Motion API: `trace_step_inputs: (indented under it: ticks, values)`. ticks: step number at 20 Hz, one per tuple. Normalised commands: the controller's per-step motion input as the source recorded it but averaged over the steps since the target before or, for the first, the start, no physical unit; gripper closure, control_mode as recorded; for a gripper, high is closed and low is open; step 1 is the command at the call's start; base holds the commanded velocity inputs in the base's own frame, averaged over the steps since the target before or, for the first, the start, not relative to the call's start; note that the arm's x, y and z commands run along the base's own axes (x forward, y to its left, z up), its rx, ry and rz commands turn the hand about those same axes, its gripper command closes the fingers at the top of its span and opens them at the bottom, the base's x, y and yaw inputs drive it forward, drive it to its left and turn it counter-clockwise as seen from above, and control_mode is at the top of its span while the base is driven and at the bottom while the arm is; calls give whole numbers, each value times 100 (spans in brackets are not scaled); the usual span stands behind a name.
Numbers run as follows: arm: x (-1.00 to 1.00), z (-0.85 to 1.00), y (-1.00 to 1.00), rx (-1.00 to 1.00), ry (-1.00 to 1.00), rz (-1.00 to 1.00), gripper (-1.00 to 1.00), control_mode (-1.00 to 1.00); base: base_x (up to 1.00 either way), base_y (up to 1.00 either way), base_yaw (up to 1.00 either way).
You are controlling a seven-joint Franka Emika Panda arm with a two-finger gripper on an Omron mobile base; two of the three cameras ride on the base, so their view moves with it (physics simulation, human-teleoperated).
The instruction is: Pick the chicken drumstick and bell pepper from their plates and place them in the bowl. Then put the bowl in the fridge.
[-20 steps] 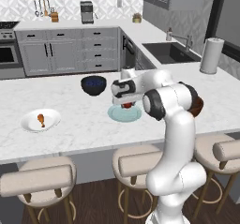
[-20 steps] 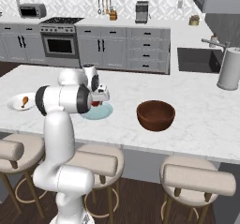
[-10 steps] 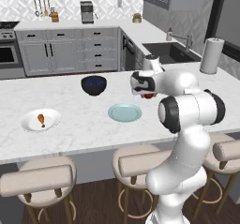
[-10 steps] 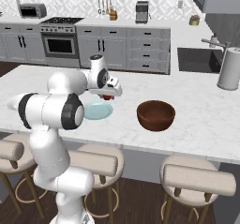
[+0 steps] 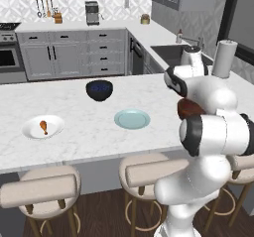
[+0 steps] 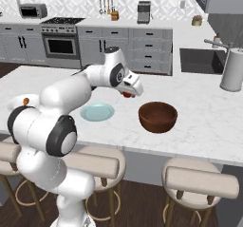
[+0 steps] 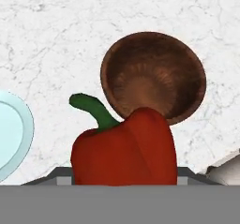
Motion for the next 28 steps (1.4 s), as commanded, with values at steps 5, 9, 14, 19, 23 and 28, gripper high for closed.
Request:
trace_step_inputs:
  ticks: [5,9,14,19,23,28]
  values:
    - [-92,-5,-94,8,-14,-21,100,-100,0,0,0]
    - [-11,-46,-45,3,3,-7,100,-100,0,0,0]
    - [42,-17,-21,5,7,-1,100,-100,0,0,0]
    - [59,-1,-25,17,6,0,100,-100,0,0,0]
    - [67,0,-33,16,1,0,100,-100,0,0,0]
    - [31,-43,-12,2,2,2,100,-100,0,0,0]
